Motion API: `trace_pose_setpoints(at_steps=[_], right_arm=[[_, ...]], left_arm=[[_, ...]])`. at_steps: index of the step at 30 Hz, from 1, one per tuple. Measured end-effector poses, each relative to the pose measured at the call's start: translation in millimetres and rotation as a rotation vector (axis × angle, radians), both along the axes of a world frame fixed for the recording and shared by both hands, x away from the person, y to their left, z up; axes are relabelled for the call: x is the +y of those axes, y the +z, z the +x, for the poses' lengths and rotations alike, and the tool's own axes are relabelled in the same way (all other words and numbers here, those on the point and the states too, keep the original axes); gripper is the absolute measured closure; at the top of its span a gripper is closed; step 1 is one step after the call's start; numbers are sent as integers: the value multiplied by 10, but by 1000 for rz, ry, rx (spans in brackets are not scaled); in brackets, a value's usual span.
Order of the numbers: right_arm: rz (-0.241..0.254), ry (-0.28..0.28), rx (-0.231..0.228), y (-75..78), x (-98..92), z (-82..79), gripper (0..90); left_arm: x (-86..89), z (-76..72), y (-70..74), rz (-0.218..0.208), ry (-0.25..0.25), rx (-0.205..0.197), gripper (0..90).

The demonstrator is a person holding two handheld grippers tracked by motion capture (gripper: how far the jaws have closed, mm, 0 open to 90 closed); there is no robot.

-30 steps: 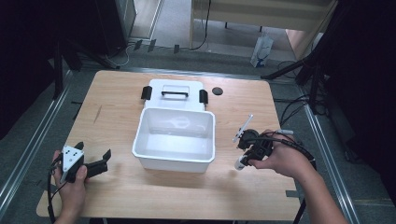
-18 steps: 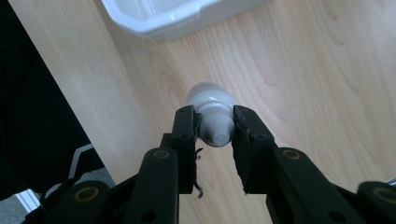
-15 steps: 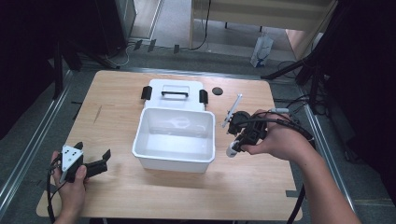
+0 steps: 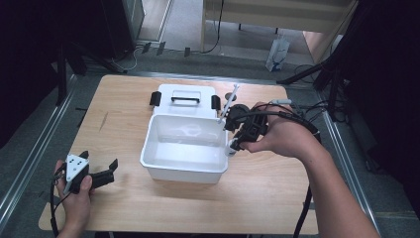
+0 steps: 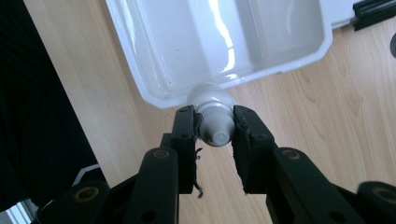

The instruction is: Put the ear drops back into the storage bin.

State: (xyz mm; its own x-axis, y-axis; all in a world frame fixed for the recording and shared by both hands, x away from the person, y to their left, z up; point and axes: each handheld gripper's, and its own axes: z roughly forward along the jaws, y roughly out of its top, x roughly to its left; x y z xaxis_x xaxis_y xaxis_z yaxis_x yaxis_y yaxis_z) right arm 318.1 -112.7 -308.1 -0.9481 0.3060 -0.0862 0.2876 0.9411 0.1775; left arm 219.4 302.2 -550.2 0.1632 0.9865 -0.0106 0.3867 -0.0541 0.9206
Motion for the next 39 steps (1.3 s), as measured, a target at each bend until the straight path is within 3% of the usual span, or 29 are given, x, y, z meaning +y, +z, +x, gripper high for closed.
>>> trace_pose_setpoints(at_steps=[13, 29, 39], right_arm=[[-11, 46, 17, -164, 274, 77, 720], [-113, 41, -13, -537, 378, 182, 719], [-131, 60, 1, -716, 427, 235, 719]], left_arm=[[0, 4, -1, -3, -4, 2, 0], [-14, 10, -1, 7, -7, 8, 0], [-16, 12, -1, 12, -10, 9, 0]])
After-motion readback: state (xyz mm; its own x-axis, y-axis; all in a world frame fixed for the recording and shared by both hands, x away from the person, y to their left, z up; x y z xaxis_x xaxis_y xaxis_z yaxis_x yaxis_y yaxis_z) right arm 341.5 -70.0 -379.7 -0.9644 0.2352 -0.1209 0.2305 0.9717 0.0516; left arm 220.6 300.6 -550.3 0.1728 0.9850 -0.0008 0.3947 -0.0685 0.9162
